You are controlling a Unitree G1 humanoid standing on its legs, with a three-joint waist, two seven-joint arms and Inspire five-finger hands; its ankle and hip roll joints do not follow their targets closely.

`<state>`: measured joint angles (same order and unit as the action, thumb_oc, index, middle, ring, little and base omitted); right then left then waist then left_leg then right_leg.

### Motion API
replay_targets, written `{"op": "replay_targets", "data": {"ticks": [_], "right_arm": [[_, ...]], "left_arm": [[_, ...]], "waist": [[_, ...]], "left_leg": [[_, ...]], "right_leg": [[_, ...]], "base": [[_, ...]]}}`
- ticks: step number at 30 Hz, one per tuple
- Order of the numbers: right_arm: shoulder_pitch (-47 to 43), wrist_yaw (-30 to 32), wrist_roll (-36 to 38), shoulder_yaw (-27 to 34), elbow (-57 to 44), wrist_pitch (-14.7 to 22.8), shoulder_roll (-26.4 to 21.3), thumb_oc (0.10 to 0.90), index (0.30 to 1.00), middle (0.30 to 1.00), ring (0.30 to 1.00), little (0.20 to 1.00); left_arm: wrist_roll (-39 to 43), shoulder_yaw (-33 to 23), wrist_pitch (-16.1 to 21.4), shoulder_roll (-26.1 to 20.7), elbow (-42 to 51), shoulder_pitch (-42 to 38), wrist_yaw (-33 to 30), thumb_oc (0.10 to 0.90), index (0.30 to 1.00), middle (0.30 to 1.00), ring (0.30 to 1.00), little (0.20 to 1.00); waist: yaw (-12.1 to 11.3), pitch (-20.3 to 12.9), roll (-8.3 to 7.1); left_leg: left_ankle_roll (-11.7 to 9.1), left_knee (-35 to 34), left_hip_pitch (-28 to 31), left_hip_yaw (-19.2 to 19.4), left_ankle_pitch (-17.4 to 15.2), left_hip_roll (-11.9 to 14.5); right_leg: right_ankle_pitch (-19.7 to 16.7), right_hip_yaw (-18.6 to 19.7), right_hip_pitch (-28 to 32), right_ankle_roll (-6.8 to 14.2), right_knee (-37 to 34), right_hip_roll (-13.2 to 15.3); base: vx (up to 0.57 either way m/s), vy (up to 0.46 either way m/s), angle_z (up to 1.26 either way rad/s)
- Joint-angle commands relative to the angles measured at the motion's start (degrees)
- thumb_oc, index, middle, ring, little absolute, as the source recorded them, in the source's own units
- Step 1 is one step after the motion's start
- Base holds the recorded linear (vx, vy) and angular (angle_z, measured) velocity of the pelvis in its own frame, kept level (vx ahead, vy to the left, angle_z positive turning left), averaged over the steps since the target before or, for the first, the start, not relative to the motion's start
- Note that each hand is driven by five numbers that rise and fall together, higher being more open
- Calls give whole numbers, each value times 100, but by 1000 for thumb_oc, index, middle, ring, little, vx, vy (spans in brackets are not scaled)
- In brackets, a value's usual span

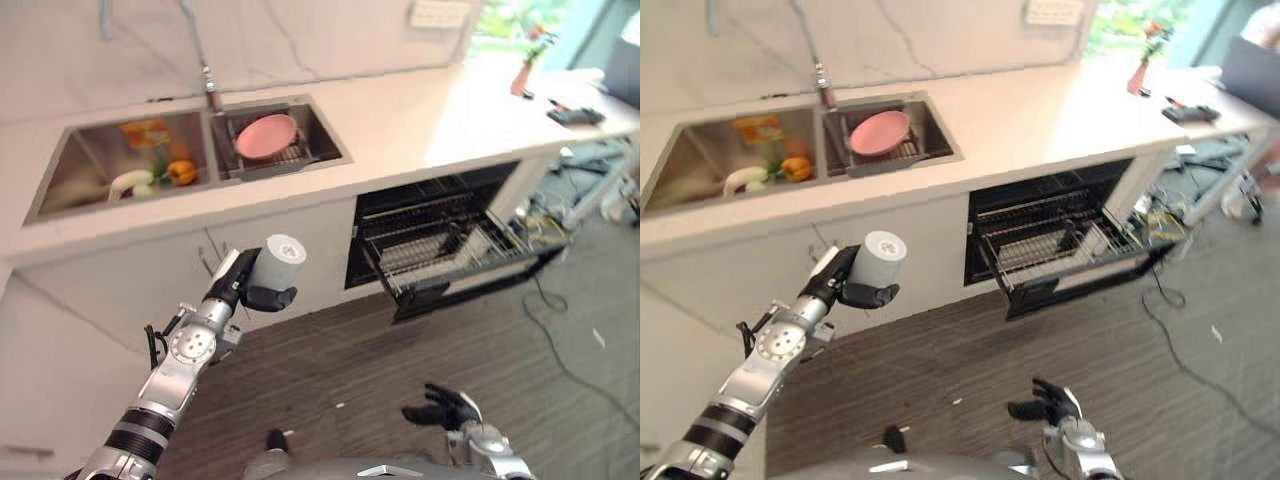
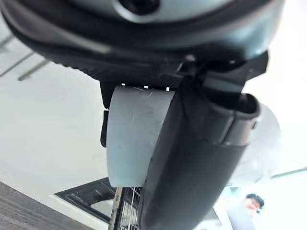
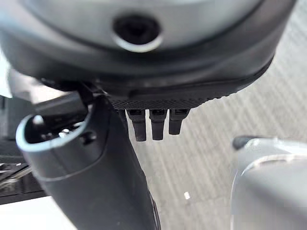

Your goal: Place the dishes in the dishwasher.

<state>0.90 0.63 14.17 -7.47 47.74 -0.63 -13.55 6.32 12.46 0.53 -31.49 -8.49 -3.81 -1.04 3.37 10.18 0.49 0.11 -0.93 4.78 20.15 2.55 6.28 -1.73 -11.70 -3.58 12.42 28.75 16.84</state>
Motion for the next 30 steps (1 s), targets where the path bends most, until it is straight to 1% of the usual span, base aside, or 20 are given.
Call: {"op": "replay_targets", "data": {"ticks": [1, 2, 3, 4, 5, 7, 8, 13, 14, 15, 18, 19, 20, 22, 23, 24, 26, 27, 28, 30], "right_arm": [[-412, 73, 288, 364, -789, 468, -488, 800, 900, 900, 900, 900], [-387, 83, 365, 548, -1423, 590, -619, 800, 900, 900, 900, 900], [-366, 85, 363, 552, -1453, 575, -623, 800, 900, 900, 900, 900], [-355, 97, 385, 621, -1659, 637, -655, 800, 900, 900, 900, 900], [-316, 121, 391, 693, -1970, 678, -684, 800, 900, 900, 900, 900], [-303, 104, 540, 832, -2456, 797, -648, 800, 900, 900, 900, 900], [-277, 59, 534, 822, -2876, 879, -627, 800, 900, 900, 900, 900], [-6, -42, 390, 852, -3577, 930, -603, 800, 900, 900, 900, 900], [122, -134, 352, 800, -4006, 987, -660, 800, 900, 900, 900, 900], [127, -134, 352, 795, -4010, 986, -663, 800, 900, 900, 900, 900], [79, -224, 417, 646, -4229, 1013, -801, 800, 900, 900, 900, 900], [46, -255, 528, 587, -4269, 1022, -834, 800, 900, 900, 900, 900], [11, -269, 656, 533, -4331, 1033, -866, 800, 900, 900, 900, 900], [5, -264, 780, 490, -4385, 1034, -876, 800, 900, 900, 900, 900], [10, -281, 858, 468, -4455, 1008, -879, 800, 900, 900, 900, 900], [1, -338, 1070, 429, -4460, 1025, -824, 800, 900, 900, 900, 900], [-38, -337, 1185, 402, -4437, 1041, -817, 800, 900, 900, 900, 900], [-38, -337, 1185, 402, -4436, 1041, -817, 800, 900, 900, 900, 900], [-114, -335, 1284, 307, -4399, 1061, -824, 800, 900, 900, 900, 900], [-105, -414, 1345, 255, -4416, 1050, -768, 800, 900, 900, 900, 900]], "left_arm": [[189, -354, 618, 42, 716, -210, -84, 400, 300, 300, 300, 300], [202, -490, 665, 81, 767, -111, -68, 400, 300, 300, 300, 300], [201, -490, 665, 86, 770, -104, -65, 400, 300, 300, 300, 300], [211, -542, 691, 109, 793, -81, -68, 400, 300, 300, 300, 300], [211, -587, 712, 129, 804, -97, -97, 400, 300, 300, 300, 300], [172, -679, 757, 201, 748, -174, -224, 400, 300, 300, 300, 300], [102, -756, 806, 247, 717, -250, -308, 400, 300, 300, 300, 300], [34, -895, 877, 293, 749, -169, -332, 400, 300, 300, 300, 300], [45, -1040, 903, 329, 827, -38, -405, 400, 300, 300, 300, 300], [45, -1045, 901, 331, 831, -29, -405, 400, 300, 300, 300, 300], [206, -1109, 949, 404, 930, 148, -371, 400, 300, 300, 300, 300], [285, -1125, 965, 426, 934, 168, -353, 400, 300, 300, 300, 300], [377, -1107, 975, 447, 950, 147, -368, 400, 300, 300, 300, 300], [492, -1092, 988, 527, 955, 117, -411, 400, 300, 300, 300, 300], [567, -1074, 994, 563, 975, 83, -423, 400, 300, 300, 300, 300], [569, -1017, 992, 647, 933, 32, -436, 400, 300, 300, 300, 300], [557, -994, 989, 666, 937, 41, -431, 400, 300, 300, 300, 300], [557, -994, 989, 665, 937, 41, -431, 400, 300, 300, 300, 300], [581, -956, 1022, 699, 898, 50, -435, 400, 300, 300, 300, 300], [564, -861, 1012, 690, 849, 9, -365, 400, 300, 300, 300, 300]], "waist": [[-78, -335, -44], [-34, -386, -32], [-41, -389, -14], [-27, -405, -21], [-26, -420, 13], [30, -403, 59], [30, -382, 64], [44, -470, -88], [78, -538, -135], [85, -543, -123], [35, -523, -69], [-6, -484, -43], [-72, -385, -123], [-105, -270, -196], [-144, -228, -218], [-175, -261, -230], [-192, -274, -239], [-193, -271, -241], [-258, -251, -224], [-213, -300, -176]], "left_leg": [[-119, 432, -171, -359, -495, 98], [-157, 263, 92, -311, -719, -3], [-159, 252, 103, -304, -715, 13], [-182, 220, 139, -282, -759, 8], [-217, 204, 172, -244, -797, 67], [-260, 212, 277, -193, -883, 123], [-283, 215, 427, -86, -991, 102], [-336, 310, 598, -91, -1201, -20], [-494, 646, 658, -177, -1335, 206], [-507, 671, 645, -182, -1346, 228], [-692, 1578, 438, -362, -1003, 661], [-807, 2182, 207, -518, -787, 821], [-841, 2785, -119, -604, -387, 859], [-945, 3448, -589, -682, -129, 1001], [-893, 3391, -749, -706, -265, 908], [-784, 2751, -943, -819, -553, 630], [-790, 2286, -951, -829, -561, 657], [-790, 2280, -944, -826, -558, 654], [-823, 1629, -1049, -1001, -437, 699], [-855, 1207, -856, -887, -342, 728]], "right_leg": [[413, -940, -189, -179, -83, 8], [559, -1052, -158, -188, -933, 20], [533, -1058, -132, -194, -986, -9], [447, -1057, -153, -167, -1404, 28], [168, -1064, -196, -74, -1830, 103], [-112, -1039, -370, 18, -2375, 315], [-294, -1155, -402, 85, -2692, 412], [-437, -1265, -175, 150, -2765, 411], [-349, -1222, -139, 111, -2581, 242], [-336, -1229, -140, 103, -2574, 227], [-4, -1160, -10, -172, -2505, -216], [125, -1151, 100, -332, -2570, -406], [151, -1211, 189, -523, -2649, -454], [326, -1323, 410, -731, -2780, -582], [398, -1318, 481, -761, -2834, -638], [438, -1290, 538, -723, -2928, -701], [448, -1269, 593, -683, -3003, -698], [448, -1267, 596, -683, -3004, -696], [466, -1150, 695, -647, -3040, -741], [513, -1216, 798, -613, -3067, -822]], "base": [[328, 168, -135], [212, 34, -87], [260, -1, -48], [129, -67, -10], [211, -98, -14], [273, -65, -17], [224, -30, -14], [279, -128, -20], [306, -272, 16], [388, -367, 13], [197, -279, -21], [129, -370, -27], [88, -353, -33], [90, -263, -19], [192, -118, 3], [153, -24, 0], [104, 30, -1], [147, 78, -4], [171, 68, -4], [212, 72, -21]]}}
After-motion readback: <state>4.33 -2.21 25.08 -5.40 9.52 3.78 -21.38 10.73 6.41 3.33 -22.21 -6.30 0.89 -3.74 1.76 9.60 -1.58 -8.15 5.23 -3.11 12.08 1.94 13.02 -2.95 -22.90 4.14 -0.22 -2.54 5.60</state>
